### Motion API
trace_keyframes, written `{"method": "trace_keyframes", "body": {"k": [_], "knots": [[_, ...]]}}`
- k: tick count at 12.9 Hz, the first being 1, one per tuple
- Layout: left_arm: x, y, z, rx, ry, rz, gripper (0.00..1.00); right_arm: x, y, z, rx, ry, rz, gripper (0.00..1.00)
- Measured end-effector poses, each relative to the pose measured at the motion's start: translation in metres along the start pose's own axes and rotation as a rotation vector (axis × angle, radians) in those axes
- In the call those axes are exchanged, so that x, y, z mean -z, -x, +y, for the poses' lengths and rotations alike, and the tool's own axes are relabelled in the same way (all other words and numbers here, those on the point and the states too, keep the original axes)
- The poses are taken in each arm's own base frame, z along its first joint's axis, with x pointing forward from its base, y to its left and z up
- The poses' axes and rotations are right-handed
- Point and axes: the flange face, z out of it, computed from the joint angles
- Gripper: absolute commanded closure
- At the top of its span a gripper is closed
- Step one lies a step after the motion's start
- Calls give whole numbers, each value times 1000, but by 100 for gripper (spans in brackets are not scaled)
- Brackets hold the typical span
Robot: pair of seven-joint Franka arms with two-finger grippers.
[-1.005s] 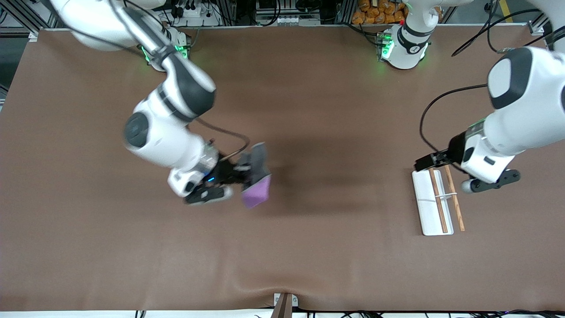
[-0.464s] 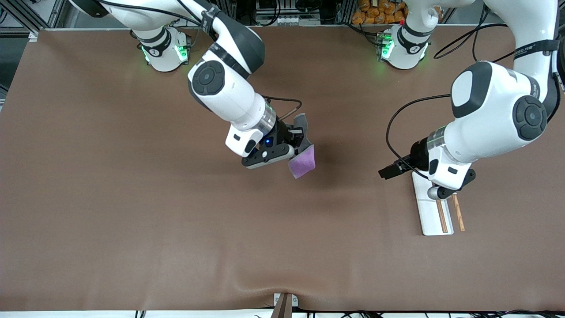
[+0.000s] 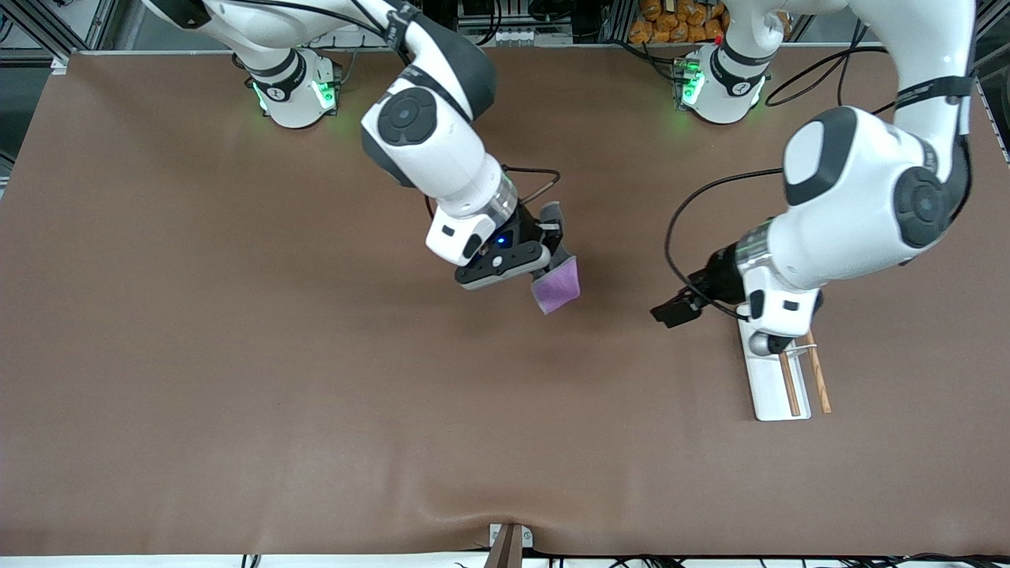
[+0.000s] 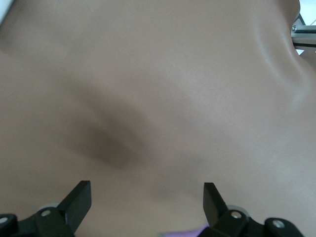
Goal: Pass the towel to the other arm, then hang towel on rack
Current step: 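Move the towel toward the middle while the left gripper reaches toward it, then close the left gripper on the purple towel beside the right gripper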
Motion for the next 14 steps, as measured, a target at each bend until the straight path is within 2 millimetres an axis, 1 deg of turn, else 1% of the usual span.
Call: {"method": "trace_keyframes", "body": {"k": [1, 2, 4, 5, 6, 7, 8, 11, 13, 14], "knots": [[-6, 7, 7, 20, 4, -1, 0, -7, 4, -5, 9, 13, 8, 100], [-12, 12, 12, 40, 5, -3, 2, -13, 8, -11, 20, 25, 15, 100], [-27, 19, 19, 72, 4, -7, 12, -23, 13, -19, 34, 43, 26, 100], [-36, 21, 22, 85, -1, -11, 16, -25, 13, -19, 36, 46, 31, 100], [-45, 24, 25, 96, -6, -15, 22, -25, 12, -18, 34, 48, 33, 100], [-53, 27, 28, 106, -9, -18, 25, -23, 10, -17, 32, 49, 38, 100], [-60, 30, 30, 114, -13, -23, 29, -22, 8, -16, 31, 49, 42, 100], [-76, 34, 35, 132, 1, -53, 34, -21, 7, -16, 30, 49, 44, 100], [-80, 36, 37, 142, 1, -57, 49, -21, 7, -16, 30, 49, 43, 100], [-81, 38, 38, 146, 0, -58, 52, -21, 7, -16, 30, 49, 43, 100]]}}
